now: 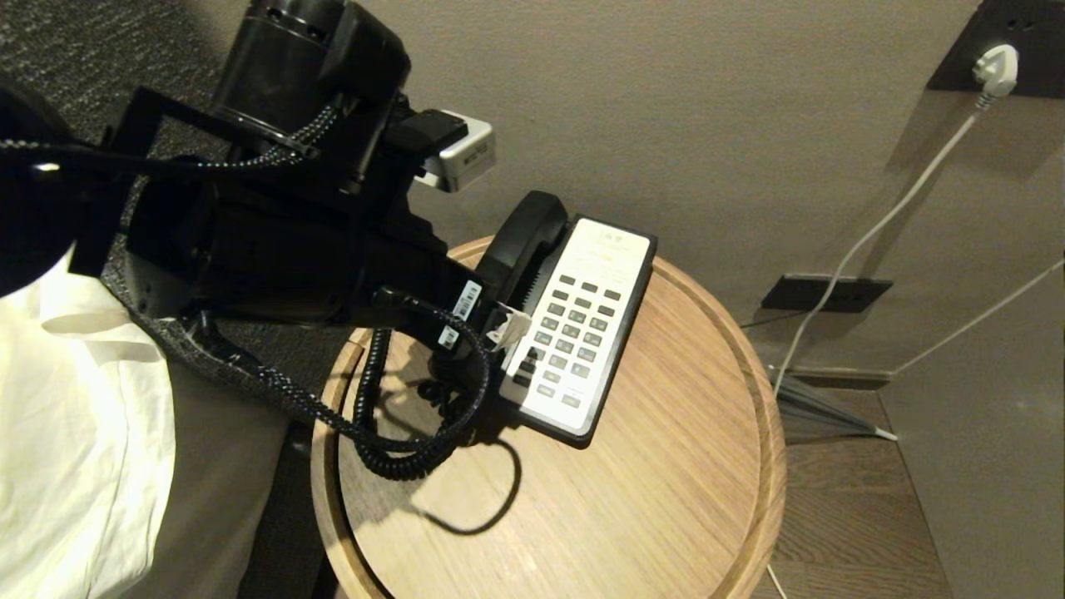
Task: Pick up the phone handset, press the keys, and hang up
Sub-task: Pick up the desk phone handset
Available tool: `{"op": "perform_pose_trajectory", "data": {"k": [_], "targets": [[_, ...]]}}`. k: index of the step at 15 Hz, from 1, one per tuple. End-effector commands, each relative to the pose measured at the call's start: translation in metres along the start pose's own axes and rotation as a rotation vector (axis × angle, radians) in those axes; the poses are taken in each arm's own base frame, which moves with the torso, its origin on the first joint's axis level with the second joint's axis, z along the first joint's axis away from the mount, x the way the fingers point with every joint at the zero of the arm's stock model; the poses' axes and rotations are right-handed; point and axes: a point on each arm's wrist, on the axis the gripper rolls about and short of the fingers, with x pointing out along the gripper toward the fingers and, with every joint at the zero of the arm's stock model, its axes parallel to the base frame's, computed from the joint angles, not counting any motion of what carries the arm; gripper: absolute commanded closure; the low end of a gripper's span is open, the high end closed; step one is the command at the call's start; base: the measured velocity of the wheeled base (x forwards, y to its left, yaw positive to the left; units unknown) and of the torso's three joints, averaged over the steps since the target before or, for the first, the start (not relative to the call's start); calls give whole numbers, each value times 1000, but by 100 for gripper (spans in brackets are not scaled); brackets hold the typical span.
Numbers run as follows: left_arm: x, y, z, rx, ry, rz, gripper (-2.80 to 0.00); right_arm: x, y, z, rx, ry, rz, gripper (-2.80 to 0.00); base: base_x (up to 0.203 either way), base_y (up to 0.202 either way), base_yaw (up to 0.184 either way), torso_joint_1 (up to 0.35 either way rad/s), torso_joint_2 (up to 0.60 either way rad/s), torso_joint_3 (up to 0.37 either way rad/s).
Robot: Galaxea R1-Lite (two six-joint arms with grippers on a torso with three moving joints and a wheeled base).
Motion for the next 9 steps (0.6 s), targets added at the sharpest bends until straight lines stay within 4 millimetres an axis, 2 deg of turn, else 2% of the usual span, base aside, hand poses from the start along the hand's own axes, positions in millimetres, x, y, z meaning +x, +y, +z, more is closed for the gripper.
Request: {"op": "perform_pose_trajectory", "data": {"k": [1,9], "targets": [[6,-1,0,3,13,2,-280,0,0,0,0,-1,0,0,0,0,0,0,0,0],[16,1,-1,5,23,14,-280,0,0,0,0,1,0,0,0,0,0,0,0,0]]}}
